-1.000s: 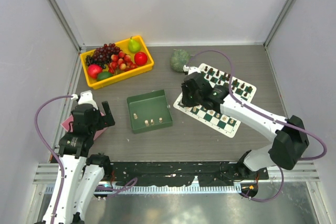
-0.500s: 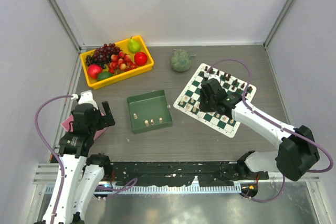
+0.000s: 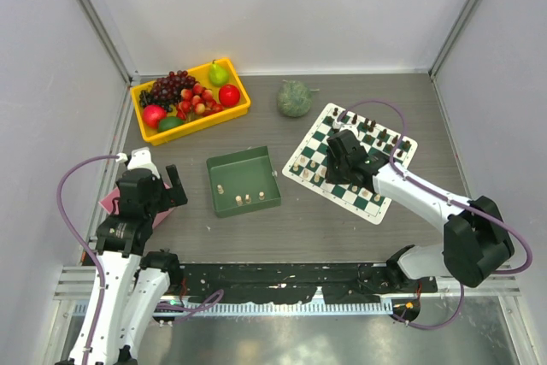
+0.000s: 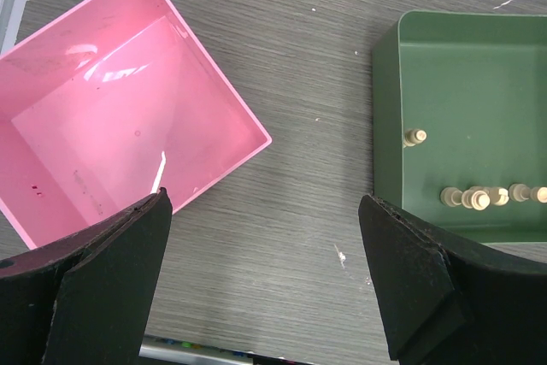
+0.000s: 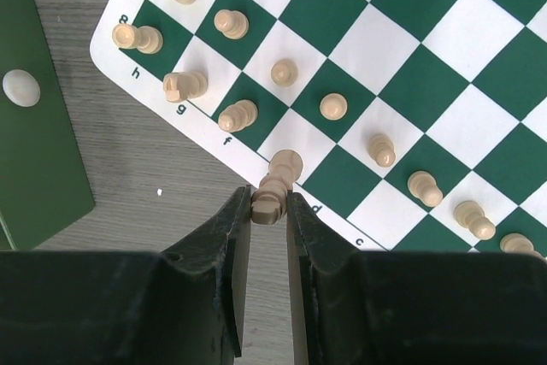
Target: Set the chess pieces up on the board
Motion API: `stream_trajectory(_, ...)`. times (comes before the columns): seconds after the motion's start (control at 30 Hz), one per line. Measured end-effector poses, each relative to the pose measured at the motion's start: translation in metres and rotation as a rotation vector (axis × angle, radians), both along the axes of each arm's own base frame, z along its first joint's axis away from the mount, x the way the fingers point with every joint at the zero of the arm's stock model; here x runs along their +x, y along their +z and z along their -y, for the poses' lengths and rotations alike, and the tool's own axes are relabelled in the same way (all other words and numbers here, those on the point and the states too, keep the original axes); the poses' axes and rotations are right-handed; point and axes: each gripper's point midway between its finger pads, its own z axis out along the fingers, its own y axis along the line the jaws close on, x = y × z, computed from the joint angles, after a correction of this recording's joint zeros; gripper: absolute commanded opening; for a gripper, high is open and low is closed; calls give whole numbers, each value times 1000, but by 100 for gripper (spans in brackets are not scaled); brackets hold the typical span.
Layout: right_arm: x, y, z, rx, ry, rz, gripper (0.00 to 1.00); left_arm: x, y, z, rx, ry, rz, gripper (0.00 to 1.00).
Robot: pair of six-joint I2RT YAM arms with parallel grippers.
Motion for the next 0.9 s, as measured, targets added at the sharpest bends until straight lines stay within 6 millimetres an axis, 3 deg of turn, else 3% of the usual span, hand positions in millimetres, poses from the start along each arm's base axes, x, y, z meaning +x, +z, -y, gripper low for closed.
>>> stream_trajectory(0.3,5,-2,-1,9,-9,10,17,0,0,1,-4,-5,-2,99)
stream_trajectory(0.67,0,-26,4,-12,-23,-35,17,0,0,2,-6,-8,-2,99)
stream_trajectory(0.9,3,-30,1,1,-29,-24,17,0,0,2,-6,-8,-2,99)
